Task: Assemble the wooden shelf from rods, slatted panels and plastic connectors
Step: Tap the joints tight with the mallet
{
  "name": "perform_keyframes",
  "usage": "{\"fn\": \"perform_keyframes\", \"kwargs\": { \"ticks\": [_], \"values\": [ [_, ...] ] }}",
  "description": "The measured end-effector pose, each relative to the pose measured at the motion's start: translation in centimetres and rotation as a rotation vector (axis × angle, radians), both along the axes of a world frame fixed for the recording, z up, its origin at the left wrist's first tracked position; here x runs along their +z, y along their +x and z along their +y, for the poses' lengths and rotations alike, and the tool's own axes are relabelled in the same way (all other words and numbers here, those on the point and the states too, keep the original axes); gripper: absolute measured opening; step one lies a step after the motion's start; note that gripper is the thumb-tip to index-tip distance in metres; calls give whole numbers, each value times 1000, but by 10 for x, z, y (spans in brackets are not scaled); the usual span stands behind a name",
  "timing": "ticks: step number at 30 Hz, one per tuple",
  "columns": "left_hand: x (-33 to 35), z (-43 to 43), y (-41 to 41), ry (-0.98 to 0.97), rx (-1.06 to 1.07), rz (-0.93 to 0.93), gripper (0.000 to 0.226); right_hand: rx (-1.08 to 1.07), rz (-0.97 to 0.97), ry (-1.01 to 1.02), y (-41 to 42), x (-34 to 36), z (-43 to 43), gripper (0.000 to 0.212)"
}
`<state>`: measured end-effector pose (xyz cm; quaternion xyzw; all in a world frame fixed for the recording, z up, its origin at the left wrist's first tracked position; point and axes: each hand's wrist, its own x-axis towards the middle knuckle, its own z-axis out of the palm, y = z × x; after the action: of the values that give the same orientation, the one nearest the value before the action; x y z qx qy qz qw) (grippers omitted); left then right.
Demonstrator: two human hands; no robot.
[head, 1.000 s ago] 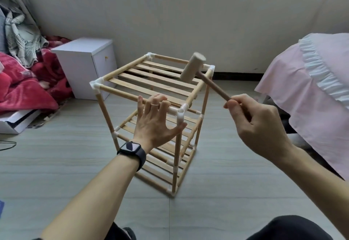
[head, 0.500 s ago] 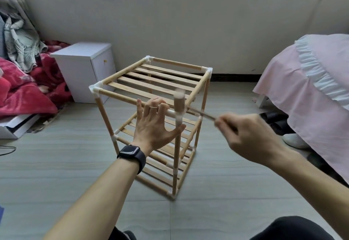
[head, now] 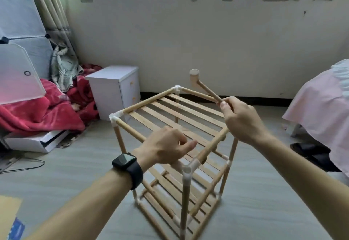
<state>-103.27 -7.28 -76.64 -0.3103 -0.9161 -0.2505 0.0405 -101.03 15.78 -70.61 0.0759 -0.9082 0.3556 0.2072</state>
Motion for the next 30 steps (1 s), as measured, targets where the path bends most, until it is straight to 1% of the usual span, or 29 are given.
{"fn": "perform_keyframes", "kwargs": {
  "ticks": [1,2,3,4,5,6,7,8,9,10,11,12,14,16,17,20,21,23,24,26,28,29,30],
  "values": [
    [0,0,-6,58,5,9,52,-5,-14,22,-15,3,-4,30],
    [1,-1,-14,188,25,14,48,-18,-34,49,-31,5,-7,32],
    [5,-3,-22,347,80,26,47,-40,-57,83,-47,7,-9,34],
    [9,-6,-32,456,186,78,48,-67,-78,126,-63,8,-10,35],
    [14,-10,-44,442,318,179,49,-95,-91,167,-79,8,-12,36],
    [17,-15,-57,283,455,273,53,-121,-99,201,-96,8,-14,36],
    [15,-21,-70,45,543,271,60,-141,-108,224,-112,8,-16,37],
    [11,-26,-81,-181,574,177,69,-158,-120,239,-128,7,-18,37],
    [7,-28,-88,-325,576,40,77,-172,-135,245,-143,5,-21,38],
    [2,-30,-91,-391,574,-82,80,-185,-155,249,-158,4,-24,39],
    [-2,-30,-94,-407,576,-157,80,-195,-177,248,-171,3,-27,39],
    [-6,-30,-95,-407,575,-183,80,-209,-183,245,-183,3,-30,39],
    [-8,-30,-95,-412,571,-183,80,-221,-138,195,-199,3,-40,38],
    [-7,-30,-92,-421,579,-178,79,-227,-67,81,-211,2,-50,36],
    [-7,-31,-91,-428,579,-179,79,-229,-76,82,-217,0,-55,35],
    [-7,-30,-85,-430,584,-174,78,-241,-270,215,-225,-7,-65,23],
    [-6,-30,-84,-427,587,-170,78,-248,-252,207,-225,-7,-68,21],
    [-6,-29,-84,-418,589,-175,78,-251,-128,124,-224,-6,-73,24],
    [-6,-28,-83,-421,592,-176,78,-262,-110,133,-224,-5,-74,25],
    [-6,-28,-83,-423,595,-176,78,-283,-184,264,-218,-3,-77,28],
    [-8,-28,-83,-416,593,-168,79,-305,-182,248,-214,-2,-75,28],
    [-9,-28,-84,-409,597,-161,80,-306,-159,225,-213,-1,-74,24],
    [-9,-30,-85,-403,602,-157,81,-297,-175,245,-211,0,-73,18]
  ]
}}
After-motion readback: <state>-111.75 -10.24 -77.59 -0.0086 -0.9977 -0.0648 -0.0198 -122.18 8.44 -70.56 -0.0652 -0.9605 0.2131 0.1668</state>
